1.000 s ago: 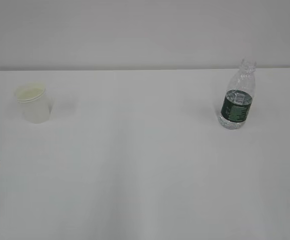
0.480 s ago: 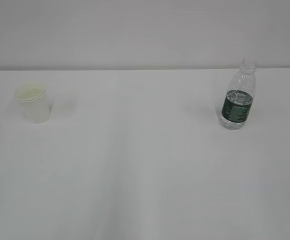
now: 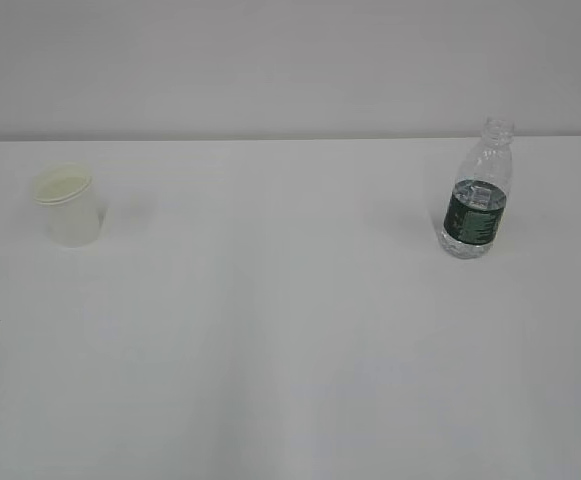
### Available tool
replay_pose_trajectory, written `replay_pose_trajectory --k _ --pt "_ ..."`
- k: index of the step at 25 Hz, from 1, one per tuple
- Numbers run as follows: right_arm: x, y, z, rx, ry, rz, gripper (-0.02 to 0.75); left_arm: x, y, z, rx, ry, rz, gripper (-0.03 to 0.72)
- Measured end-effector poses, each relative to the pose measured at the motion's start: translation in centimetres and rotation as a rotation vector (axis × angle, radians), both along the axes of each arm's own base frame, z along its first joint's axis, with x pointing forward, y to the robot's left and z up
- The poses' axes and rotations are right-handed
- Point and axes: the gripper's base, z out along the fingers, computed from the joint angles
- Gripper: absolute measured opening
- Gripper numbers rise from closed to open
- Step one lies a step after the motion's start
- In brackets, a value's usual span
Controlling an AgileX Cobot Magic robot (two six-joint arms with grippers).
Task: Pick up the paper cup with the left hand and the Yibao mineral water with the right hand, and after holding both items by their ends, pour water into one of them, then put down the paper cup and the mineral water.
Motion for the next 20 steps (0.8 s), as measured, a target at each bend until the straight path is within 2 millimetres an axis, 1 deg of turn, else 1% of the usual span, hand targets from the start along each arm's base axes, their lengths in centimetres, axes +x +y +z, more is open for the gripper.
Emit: replay_pose_trajectory --k 20 --pt "0.00 0.00 0.00 0.000 0.000 0.000 0.589 0.01 0.05 0.00 -0.001 0.001 0.007 0.462"
